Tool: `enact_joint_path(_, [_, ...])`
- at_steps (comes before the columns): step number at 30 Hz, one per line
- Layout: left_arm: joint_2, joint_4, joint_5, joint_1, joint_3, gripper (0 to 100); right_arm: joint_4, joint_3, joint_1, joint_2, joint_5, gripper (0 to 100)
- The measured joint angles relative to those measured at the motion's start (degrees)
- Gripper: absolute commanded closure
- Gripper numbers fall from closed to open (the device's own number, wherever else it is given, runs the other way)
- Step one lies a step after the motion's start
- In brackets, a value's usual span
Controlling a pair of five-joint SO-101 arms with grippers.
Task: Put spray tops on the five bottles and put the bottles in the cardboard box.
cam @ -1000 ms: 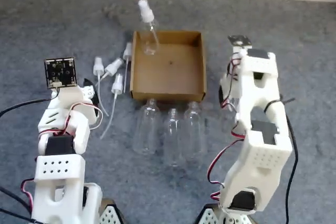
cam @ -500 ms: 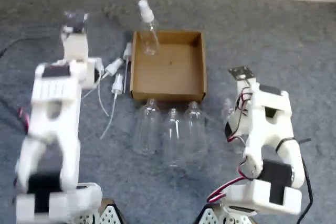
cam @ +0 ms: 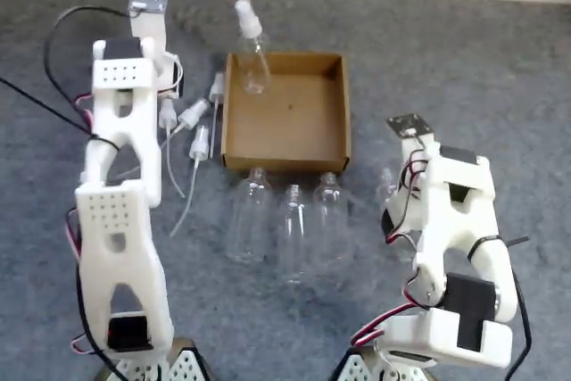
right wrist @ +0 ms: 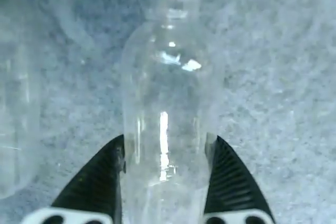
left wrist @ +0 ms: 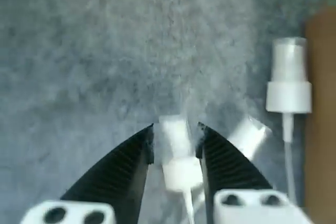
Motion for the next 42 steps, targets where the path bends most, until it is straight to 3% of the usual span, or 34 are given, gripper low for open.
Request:
enact_joint_path(7, [19.9,9.9,0.0,-0.4,-26.9,89,0.0,0.2,0.0,0.0,0.0,93.6])
enact_joint_path(10, [23.8,14.9,0.1,-1.1,-34.2,94,0.0,0.2,0.0,0.0,0.0,93.6])
enact_joint_path(13, [24.7,17.9,0.2,-1.4,-35.6,100,0.0,0.2,0.0,0.0,0.0,93.6])
enact_joint_path(22, [22.9,22.1,-1.1,-4.1,-34.6,100,0.0,0.2,0.1,0.0,0.1,93.3])
enact_joint_path(27, [9.9,22.2,-4.6,-8.3,-20.5,100,-0.1,0.2,0.1,0.0,0.1,93.3])
enact_joint_path(33, [-17.5,22.2,-12.3,-9.6,9.1,100,-0.1,0.2,0.1,0.0,0.1,93.1])
enact_joint_path(42, [-60.2,19.6,-20.0,-3.8,53.5,100,0.1,0.2,0.1,0.0,0.1,80.3])
